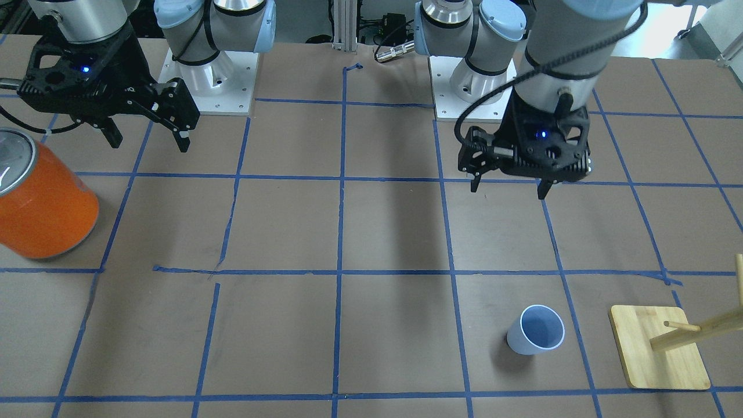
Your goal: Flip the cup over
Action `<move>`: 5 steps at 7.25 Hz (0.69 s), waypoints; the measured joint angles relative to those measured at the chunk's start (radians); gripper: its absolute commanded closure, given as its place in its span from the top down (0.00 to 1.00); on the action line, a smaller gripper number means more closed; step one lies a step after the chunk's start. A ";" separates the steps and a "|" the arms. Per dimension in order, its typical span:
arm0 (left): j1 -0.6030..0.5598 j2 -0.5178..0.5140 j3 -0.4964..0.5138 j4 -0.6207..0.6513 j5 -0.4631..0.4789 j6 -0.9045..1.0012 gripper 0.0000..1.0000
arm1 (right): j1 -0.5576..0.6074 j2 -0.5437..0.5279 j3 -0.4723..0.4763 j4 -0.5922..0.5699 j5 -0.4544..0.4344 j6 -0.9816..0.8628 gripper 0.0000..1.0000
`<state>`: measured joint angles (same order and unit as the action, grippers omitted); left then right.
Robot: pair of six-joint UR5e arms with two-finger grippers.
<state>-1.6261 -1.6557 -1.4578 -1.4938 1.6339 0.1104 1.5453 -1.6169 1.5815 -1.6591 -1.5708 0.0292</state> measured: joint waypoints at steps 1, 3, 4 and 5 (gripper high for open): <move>-0.005 0.058 -0.004 -0.048 -0.016 -0.004 0.99 | 0.000 0.000 0.000 0.000 0.000 0.000 1.00; 0.004 0.118 -0.023 -0.084 -0.027 -0.005 0.99 | 0.001 0.000 0.000 0.000 0.000 0.000 1.00; 0.027 0.117 -0.032 -0.060 -0.034 -0.005 0.99 | 0.000 0.000 0.000 0.000 0.000 0.000 1.00; 0.056 0.119 -0.043 -0.046 -0.040 -0.005 0.99 | 0.000 0.000 0.000 0.000 0.000 0.000 1.00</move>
<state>-1.5703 -1.5369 -1.5007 -1.5403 1.5939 0.1059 1.5452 -1.6168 1.5816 -1.6596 -1.5708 0.0291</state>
